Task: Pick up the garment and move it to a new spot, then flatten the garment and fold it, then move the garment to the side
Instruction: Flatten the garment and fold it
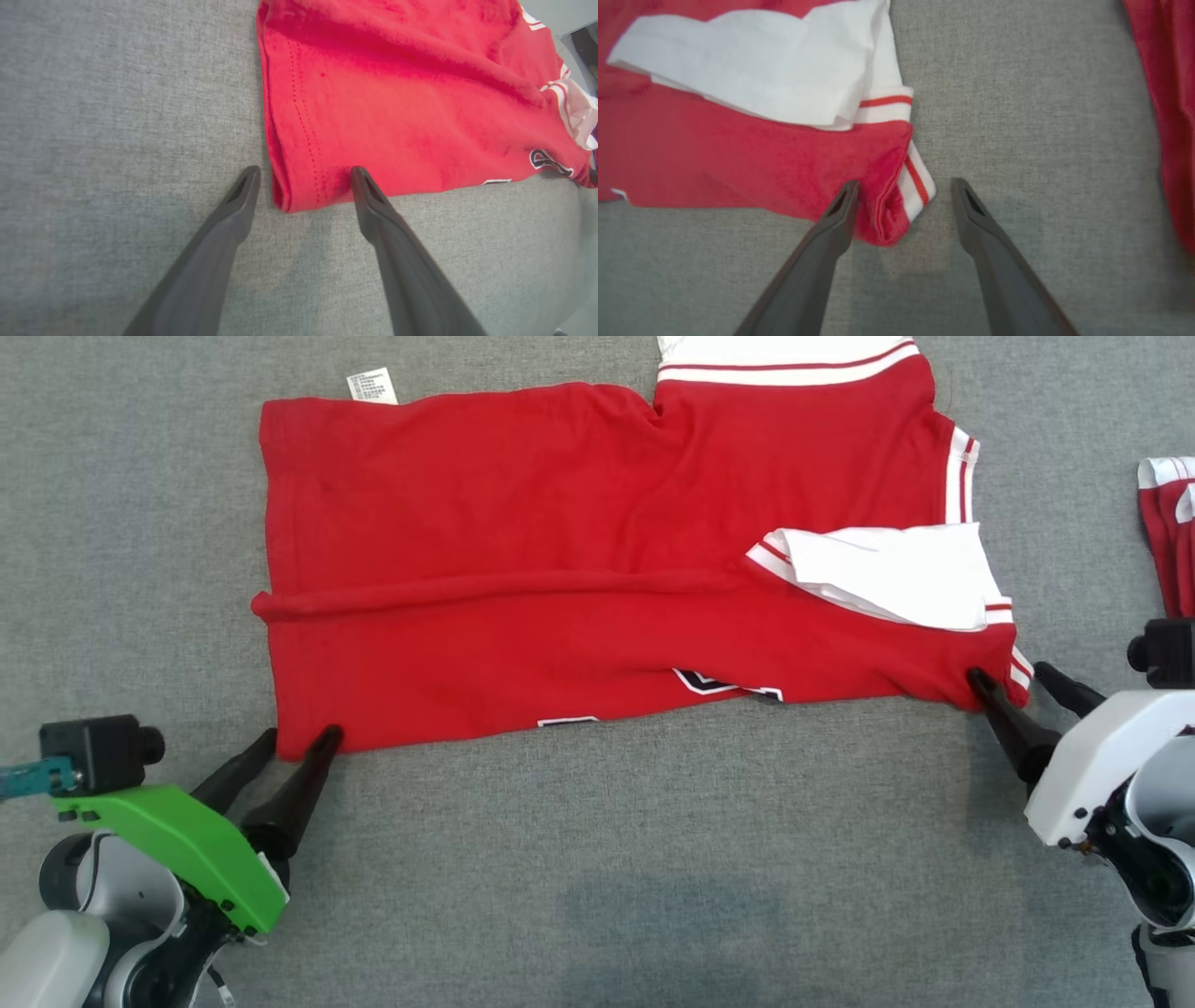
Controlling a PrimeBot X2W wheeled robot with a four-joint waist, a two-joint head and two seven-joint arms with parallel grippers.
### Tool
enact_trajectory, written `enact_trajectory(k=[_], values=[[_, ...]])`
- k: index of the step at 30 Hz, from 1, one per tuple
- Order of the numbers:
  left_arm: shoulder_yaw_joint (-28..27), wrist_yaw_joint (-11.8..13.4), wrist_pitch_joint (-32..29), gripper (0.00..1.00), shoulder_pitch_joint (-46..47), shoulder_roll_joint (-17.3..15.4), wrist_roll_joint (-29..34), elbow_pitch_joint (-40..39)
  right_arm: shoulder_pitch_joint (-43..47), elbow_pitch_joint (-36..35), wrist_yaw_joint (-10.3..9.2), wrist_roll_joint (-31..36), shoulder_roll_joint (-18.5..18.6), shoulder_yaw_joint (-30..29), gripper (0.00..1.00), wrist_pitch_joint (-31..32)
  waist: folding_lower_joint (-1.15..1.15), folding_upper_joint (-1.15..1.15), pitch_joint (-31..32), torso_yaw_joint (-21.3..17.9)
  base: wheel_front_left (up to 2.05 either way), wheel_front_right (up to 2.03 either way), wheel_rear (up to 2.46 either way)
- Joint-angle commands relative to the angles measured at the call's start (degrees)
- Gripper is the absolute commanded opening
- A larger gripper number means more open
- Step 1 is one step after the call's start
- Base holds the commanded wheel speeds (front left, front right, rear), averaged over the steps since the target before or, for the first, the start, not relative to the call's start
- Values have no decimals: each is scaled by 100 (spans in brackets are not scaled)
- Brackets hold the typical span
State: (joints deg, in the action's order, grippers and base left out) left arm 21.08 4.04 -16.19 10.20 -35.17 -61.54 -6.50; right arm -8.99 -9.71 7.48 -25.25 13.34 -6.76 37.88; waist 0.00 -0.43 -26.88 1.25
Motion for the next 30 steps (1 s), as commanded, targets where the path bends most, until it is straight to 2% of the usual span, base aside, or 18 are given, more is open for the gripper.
enact_trajectory(k=[1,4,5,6,7,8,9,10,11,12,17,21,23,27,30], values=[[43,-40,-35,100,89,39,-14,54,-57,52,2,-99,22,28,100,-20,0,43,33,22,0,0,0],[126,-103,-140,100,166,81,-64,187,-101,153,2,-274,31,91,100,53,0,43,94,45,0,0,0],[153,-116,-152,94,186,93,-69,235,-99,169,2,-335,60,108,100,92,0,43,116,51,0,0,0],[171,-142,-177,75,205,109,-84,273,-92,174,2,-388,85,114,100,124,0,43,135,55,0,0,0],[200,-177,-210,49,219,126,-121,307,-82,179,2,-441,112,106,100,148,0,43,155,58,0,0,0],[222,-213,-231,43,233,140,-145,344,-71,181,2,-482,146,94,100,186,0,43,176,59,0,0,0],[226,-239,-237,25,249,160,-171,381,-61,180,2,-516,178,88,65,207,0,43,194,60,0,0,0],[238,-267,-249,0,266,177,-189,408,-66,175,2,-555,210,79,43,219,0,43,210,60,0,0,0],[254,-299,-258,0,281,187,-186,422,-78,174,2,-586,243,71,18,228,0,43,224,59,0,0,0],[265,-315,-261,0,310,207,-185,437,-80,181,2,-624,280,79,0,244,0,43,248,63,0,0,0],[277,-425,-449,0,347,62,-282,444,6,215,2,-862,535,10,0,514,0,43,397,90,0,0,0],[179,-466,-637,0,211,-144,-483,302,9,156,2,-1023,651,-252,0,744,0,43,500,108,0,0,0],[158,-479,-760,0,79,-345,-517,118,51,70,1,-1156,644,-440,0,941,0,43,574,122,0,0,0],[95,-390,-818,0,-374,-573,-629,-467,313,-207,1,-1304,656,-681,0,1359,0,43,661,135,0,0,0],[54,-262,-657,0,-861,-575,-710,-846,616,-413,1,-1353,616,-785,0,1530,0,43,667,144,0,0,0]])
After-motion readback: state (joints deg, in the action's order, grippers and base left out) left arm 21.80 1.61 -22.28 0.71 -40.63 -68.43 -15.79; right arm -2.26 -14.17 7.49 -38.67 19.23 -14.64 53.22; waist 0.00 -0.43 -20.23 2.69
